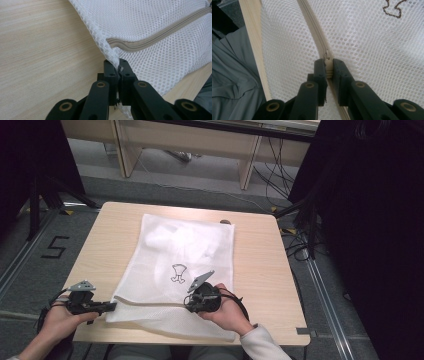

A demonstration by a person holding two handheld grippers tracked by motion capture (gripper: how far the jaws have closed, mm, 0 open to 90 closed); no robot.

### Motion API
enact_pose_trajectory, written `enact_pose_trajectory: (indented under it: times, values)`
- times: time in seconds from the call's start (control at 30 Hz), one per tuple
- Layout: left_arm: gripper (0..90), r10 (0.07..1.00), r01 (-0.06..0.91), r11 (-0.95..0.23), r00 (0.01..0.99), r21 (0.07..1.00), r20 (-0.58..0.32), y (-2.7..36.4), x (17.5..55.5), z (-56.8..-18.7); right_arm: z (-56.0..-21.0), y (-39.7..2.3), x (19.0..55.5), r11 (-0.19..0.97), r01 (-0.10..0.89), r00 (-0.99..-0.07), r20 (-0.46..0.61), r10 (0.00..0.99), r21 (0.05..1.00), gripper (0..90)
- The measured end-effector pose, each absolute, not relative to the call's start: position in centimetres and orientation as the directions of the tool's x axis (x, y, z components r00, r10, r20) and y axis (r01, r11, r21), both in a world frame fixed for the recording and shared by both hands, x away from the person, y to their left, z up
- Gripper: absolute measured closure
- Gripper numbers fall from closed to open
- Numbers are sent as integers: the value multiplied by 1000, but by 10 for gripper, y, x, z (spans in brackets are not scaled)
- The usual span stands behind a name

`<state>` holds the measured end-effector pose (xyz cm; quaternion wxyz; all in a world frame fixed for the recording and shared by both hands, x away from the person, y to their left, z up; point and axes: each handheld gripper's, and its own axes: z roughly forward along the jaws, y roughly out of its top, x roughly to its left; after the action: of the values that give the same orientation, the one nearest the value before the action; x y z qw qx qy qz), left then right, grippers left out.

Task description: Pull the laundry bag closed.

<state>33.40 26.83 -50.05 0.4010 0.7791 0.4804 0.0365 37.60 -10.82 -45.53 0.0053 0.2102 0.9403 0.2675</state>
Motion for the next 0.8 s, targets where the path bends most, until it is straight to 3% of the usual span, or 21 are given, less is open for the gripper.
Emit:
enact_pose_trajectory:
  times: [0.8]
  values:
    - [860,776,716,-251,551,651,-307,271,335,-500,-456,-121,376,766,403,-906,98,413,501,825]
